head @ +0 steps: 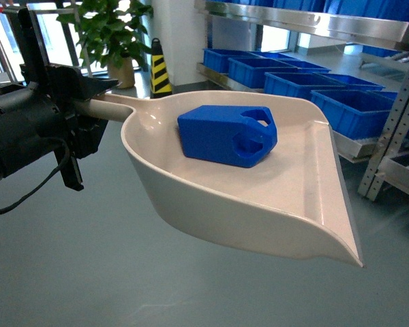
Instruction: Place part in tray to right shelf
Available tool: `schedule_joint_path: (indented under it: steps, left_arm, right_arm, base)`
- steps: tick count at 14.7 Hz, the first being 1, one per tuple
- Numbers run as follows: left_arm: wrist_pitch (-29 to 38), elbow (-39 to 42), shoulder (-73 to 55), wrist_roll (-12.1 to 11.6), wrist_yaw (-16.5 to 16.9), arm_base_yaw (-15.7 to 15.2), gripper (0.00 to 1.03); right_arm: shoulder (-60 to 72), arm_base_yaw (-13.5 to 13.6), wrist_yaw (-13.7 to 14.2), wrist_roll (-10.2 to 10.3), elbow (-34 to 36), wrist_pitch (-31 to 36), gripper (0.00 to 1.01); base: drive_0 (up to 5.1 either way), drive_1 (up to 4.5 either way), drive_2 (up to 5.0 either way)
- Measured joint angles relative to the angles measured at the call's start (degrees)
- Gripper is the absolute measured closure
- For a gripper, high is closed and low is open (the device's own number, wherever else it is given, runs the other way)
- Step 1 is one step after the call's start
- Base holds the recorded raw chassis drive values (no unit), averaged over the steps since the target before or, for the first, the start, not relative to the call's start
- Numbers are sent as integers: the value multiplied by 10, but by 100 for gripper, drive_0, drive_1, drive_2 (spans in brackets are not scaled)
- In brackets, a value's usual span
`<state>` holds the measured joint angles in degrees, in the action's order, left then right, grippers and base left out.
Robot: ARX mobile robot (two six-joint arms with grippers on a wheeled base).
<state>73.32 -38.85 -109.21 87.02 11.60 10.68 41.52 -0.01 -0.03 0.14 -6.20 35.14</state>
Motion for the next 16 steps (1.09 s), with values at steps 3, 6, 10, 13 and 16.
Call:
schedule_joint_path:
  steps: [3,6,10,13,16]
  left_arm:
    - [0,0,0,0,0,0,90]
    - [0,0,0,0,0,1,90]
    - [0,0,0,0,0,0,90]
    - [0,0,0,0,0,0,90]
    - [0,0,0,0,-1,-1,90]
  right_arm:
    - [0,0,0,0,0,0,3]
    - [0,0,0,0,0,0,3]
    - [0,0,0,0,0,0,3]
    - [0,0,0,0,0,0,3]
    - [0,0,0,0,0,0,3]
  base:
    - [-157,-157,-157]
    - [-165,-165,-165]
    - [-165,-165,-165]
    - [-154,-154,-154]
    - [-172,-172,-172]
